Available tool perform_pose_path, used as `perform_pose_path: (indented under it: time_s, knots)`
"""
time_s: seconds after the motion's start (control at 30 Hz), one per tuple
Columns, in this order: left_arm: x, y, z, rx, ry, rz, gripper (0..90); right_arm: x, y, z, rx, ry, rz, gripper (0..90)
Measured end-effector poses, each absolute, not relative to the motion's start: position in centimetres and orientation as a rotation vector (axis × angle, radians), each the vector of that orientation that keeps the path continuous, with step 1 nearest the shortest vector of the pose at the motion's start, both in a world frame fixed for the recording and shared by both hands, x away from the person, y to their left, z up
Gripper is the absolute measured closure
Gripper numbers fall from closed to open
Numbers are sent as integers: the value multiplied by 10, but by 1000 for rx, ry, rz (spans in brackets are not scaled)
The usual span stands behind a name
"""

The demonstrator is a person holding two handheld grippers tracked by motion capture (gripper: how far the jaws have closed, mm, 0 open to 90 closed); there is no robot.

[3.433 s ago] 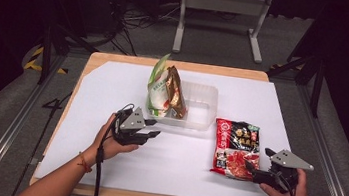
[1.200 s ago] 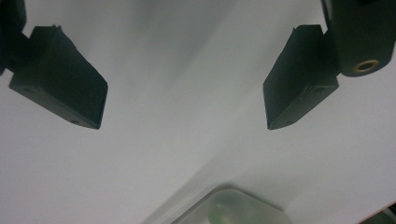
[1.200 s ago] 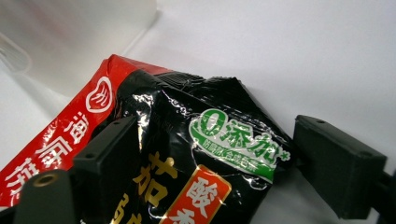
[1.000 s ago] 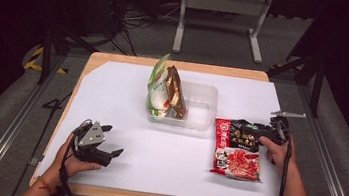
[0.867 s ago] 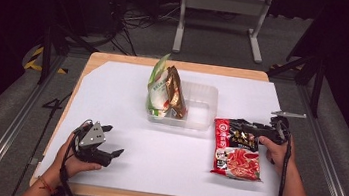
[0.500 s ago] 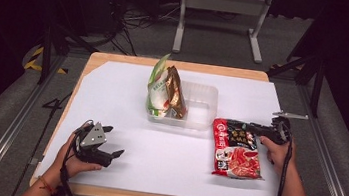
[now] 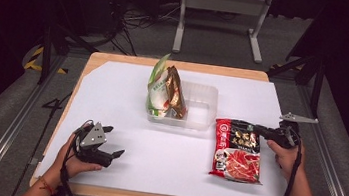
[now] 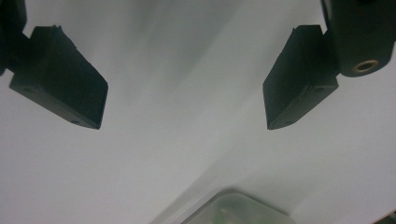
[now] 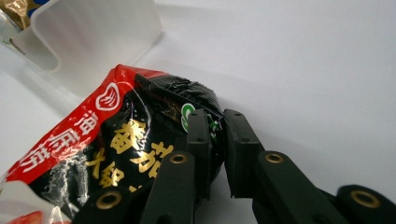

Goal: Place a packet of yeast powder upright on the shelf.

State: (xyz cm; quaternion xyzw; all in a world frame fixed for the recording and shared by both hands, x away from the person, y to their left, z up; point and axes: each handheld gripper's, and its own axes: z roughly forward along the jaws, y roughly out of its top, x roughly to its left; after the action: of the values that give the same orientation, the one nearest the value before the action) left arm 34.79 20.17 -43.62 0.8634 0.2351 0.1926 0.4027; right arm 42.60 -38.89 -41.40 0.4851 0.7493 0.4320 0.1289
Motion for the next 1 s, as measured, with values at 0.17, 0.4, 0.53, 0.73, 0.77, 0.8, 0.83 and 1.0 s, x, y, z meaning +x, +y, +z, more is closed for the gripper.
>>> perform_pose_path:
  time_s: [0.17,0.4,0.53,0.73,0.77,0.8,0.83,1.0]
  knots:
    - [348,199,-437,2193,583,478,147,415,-395,-413,1444,2211,1187,808]
    - [348,199,-437,2189,585,475,146,395,-388,-414,1433,2255,1078,772]
    - [348,199,-436,2191,583,477,146,387,-386,-416,1426,2266,1079,760]
    - [349,198,-436,2199,580,467,146,367,-386,-419,1409,2327,1110,720]
    - [349,197,-436,2200,576,466,146,366,-387,-419,1420,2338,1121,711]
    - [349,197,-436,2200,574,468,146,366,-389,-419,1414,2348,1134,689]
    - [348,197,-436,2202,575,471,146,366,-390,-420,1415,2355,1143,637]
    - [348,198,-435,2195,575,467,146,375,-397,-426,1556,2329,1253,391]
